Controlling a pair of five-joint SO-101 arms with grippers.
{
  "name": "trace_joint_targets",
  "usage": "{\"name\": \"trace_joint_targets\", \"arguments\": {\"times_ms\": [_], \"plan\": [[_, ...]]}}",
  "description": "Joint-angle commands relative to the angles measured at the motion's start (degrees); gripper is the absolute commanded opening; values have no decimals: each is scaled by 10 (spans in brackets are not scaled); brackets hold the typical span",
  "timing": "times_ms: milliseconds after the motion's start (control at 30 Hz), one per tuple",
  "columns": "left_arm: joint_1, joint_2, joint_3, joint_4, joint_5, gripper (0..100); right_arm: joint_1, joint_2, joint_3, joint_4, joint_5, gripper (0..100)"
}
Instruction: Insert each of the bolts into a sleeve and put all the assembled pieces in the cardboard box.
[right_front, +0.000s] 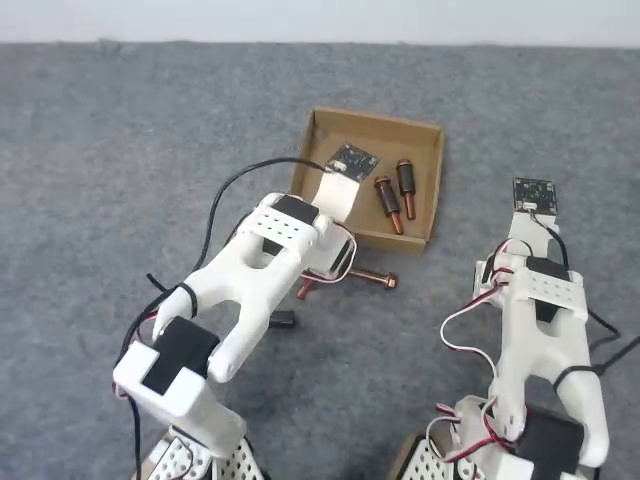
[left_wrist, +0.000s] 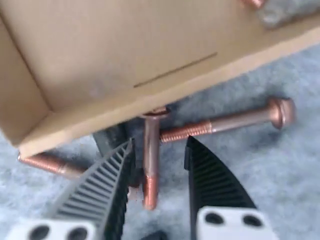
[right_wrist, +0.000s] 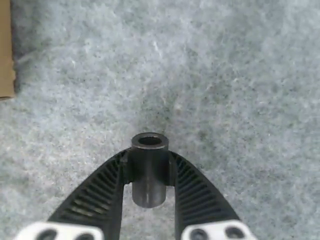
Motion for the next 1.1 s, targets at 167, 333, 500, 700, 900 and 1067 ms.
{"name": "trace_joint_targets", "arguments": {"times_ms": [167, 333, 500, 700, 900, 1067], "plan": [[-14, 18, -23, -10, -23, 156, -7, -13, -6, -8, 12, 6], [-14, 80, -95, 30, -22, 155, -7, -13, -6, -7, 12, 6], [-15, 116, -129, 33, -22, 142, -7, -13, -6, -7, 12, 6], [-13, 123, -131, 37, -23, 25, -7, -13, -6, -7, 12, 6], [-11, 123, -130, 68, -25, 19, -8, -13, -6, -12, 12, 6], [-10, 123, -130, 77, -25, 19, -8, -13, -6, -12, 12, 6]]}}
